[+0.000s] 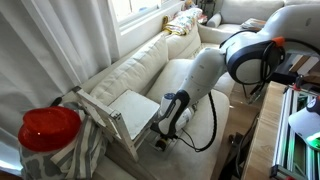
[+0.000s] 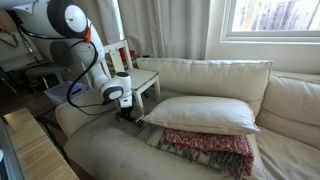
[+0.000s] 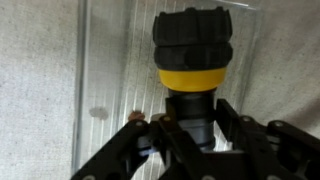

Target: Remove the black torch from the fridge vegetable box and put it on the pillow, then put the vegetable box on the chair

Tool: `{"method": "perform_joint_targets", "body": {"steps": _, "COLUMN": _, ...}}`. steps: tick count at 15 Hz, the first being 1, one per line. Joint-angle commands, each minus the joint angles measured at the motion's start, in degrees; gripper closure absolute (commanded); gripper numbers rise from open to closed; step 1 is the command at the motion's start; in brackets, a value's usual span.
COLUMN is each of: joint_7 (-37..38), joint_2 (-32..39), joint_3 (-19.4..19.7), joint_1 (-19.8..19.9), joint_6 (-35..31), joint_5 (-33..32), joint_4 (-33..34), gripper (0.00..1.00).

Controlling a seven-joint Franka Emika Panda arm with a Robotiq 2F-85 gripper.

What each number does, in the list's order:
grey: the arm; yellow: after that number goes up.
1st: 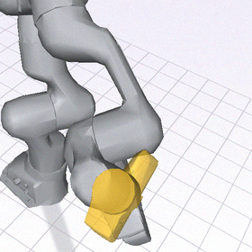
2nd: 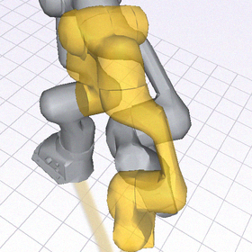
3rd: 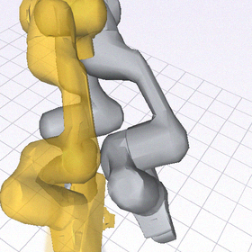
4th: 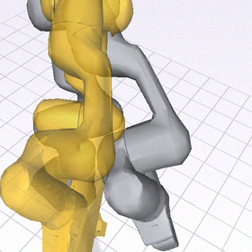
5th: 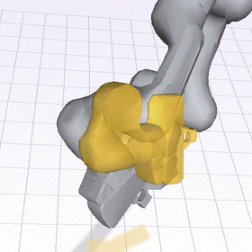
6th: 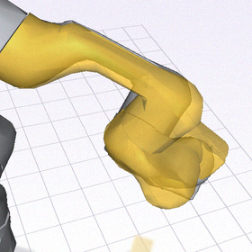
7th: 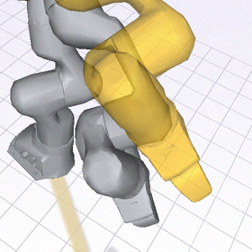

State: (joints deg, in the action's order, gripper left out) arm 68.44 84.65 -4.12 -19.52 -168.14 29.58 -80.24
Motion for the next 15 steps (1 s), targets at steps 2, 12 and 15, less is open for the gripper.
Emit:
{"method": "perform_joint_targets", "body": {"steps": 2, "joint_7": -5.9, "joint_2": -3.0, "joint_3": -2.0, "joint_1": 4.1, "joint_6": 3.5, "joint_5": -5.3, "joint_4": -3.0, "gripper": 0.80}}
{"method": "perform_joint_targets", "body": {"steps": 12, "joint_7": -13.6, "joint_2": -2.9, "joint_3": -3.6, "joint_1": 6.9, "joint_6": 7.4, "joint_5": -5.7, "joint_4": -3.0, "gripper": 0.08}}
{"method": "perform_joint_targets", "body": {"steps": 15, "joint_7": -16.7, "joint_2": -0.9, "joint_3": -3.7, "joint_1": 6.2, "joint_6": 6.6, "joint_5": -6.5, "joint_4": -1.5, "gripper": 0.00}}
